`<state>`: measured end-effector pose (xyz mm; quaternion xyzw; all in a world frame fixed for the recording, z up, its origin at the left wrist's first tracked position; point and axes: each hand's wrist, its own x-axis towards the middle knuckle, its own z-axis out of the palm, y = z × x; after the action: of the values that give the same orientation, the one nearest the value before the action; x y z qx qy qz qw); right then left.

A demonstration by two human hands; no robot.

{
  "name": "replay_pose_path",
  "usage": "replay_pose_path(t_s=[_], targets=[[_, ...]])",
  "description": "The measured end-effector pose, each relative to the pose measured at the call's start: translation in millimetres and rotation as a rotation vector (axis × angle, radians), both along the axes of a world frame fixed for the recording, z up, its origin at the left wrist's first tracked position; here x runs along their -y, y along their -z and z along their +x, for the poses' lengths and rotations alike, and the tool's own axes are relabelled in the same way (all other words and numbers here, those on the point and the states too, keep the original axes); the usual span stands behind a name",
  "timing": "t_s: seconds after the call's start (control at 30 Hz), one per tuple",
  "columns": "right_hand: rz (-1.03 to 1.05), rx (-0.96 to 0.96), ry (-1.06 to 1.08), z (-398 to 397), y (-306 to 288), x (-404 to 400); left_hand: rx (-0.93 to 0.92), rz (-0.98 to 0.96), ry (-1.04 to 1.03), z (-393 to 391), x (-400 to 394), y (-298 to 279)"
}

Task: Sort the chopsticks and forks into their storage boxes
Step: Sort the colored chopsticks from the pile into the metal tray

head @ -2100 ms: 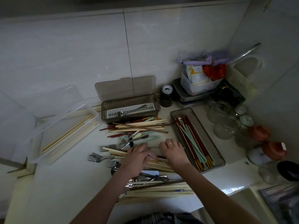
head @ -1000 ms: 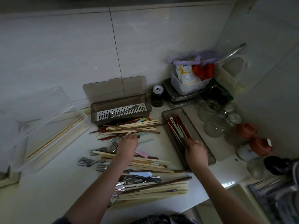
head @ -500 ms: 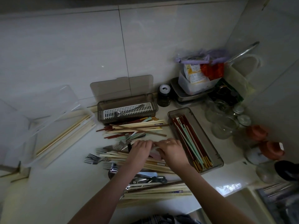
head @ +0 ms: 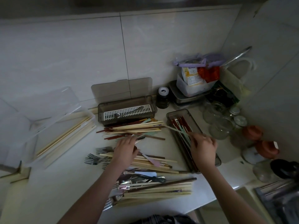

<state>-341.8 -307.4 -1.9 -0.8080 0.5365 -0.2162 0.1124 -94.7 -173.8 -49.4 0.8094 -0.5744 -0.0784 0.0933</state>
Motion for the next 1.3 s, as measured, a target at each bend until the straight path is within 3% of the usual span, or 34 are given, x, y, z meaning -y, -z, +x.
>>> replay_pose_path(t_s=[0.07, 0.2, 0.33, 0.43, 0.57, 0.73, 0.8, 0.93, 1.03, 1.2, 1.3], targets=[[0.063, -0.036, 0.099, -7, -2, 1, -0.006, 0.017, -0.001, 3, 0, -1], [0.23, -0.398, 0.037, -14, 4, -8, -0.015, -0.007, 0.026, 4, -5, -1], [0.278, -0.454, 0.07, -8, -1, -11, -0.072, -0.041, 0.049, -1, -15, 0], [0.266, -0.415, 0.068, -7, -1, -12, -0.099, -0.051, 0.043, -5, -21, 2], [0.084, -0.154, 0.037, -8, 12, -15, -0.142, -0.103, 0.036, -5, -21, 3], [-0.173, 0.008, -0.205, 20, 13, -23, -0.229, -0.129, -0.023, -5, -13, -5], [-0.122, 0.022, -0.365, 36, 17, -21, -0.238, -0.122, -0.013, -3, -10, -5], [0.225, -0.107, -0.567, 68, 27, -17, -0.22, -0.103, -0.002, 0, -11, -5], [0.289, -0.26, -0.591, 85, 37, -12, -0.287, -0.103, -0.042, 4, -14, -2], [0.348, -0.326, -0.542, 102, 45, 0, -0.512, -0.081, -0.124, 10, -15, 2], [0.403, -0.298, -0.564, 107, 42, 1, -0.446, -0.125, -0.134, 9, -15, 0]])
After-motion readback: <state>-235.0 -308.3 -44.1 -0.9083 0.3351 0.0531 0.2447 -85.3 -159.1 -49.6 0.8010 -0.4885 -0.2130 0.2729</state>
